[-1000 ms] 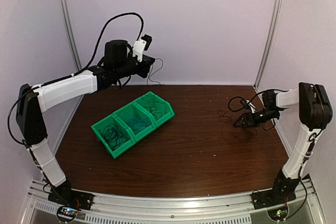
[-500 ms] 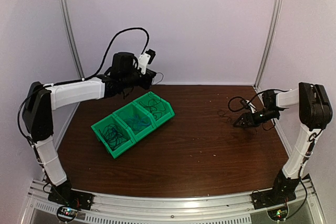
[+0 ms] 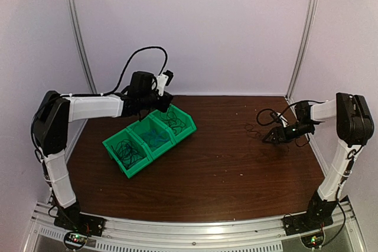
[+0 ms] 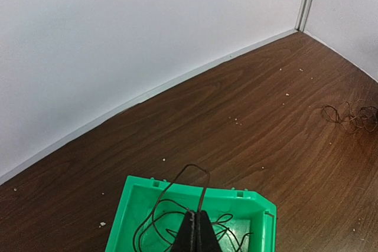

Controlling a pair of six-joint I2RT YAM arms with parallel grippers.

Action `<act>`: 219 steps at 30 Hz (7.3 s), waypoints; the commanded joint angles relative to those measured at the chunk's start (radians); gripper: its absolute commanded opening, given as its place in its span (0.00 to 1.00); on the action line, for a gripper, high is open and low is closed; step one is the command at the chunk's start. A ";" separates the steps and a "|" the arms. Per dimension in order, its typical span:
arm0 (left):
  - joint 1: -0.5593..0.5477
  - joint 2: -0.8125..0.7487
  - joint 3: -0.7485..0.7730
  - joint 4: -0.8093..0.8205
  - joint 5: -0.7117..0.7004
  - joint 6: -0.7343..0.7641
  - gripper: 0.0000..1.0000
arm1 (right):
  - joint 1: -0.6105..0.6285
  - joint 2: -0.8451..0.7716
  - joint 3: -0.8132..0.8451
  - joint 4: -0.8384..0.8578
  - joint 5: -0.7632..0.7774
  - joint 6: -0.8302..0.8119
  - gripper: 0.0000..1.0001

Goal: Untangle the cables

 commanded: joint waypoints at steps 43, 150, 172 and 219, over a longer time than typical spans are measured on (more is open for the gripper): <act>0.022 0.194 0.317 -0.512 0.077 -0.297 0.00 | 0.002 -0.013 0.016 -0.051 0.004 -0.022 1.00; -0.386 -0.013 -0.404 0.888 0.119 -0.332 0.34 | 0.531 -0.444 0.602 -0.411 0.164 -0.139 0.00; -0.442 0.142 -0.317 0.629 0.035 -0.488 0.25 | 0.487 -0.390 0.182 -0.042 0.334 0.085 0.00; -0.364 0.407 -0.111 0.606 0.073 -0.823 0.07 | 0.464 -0.408 0.175 -0.035 0.293 0.095 0.00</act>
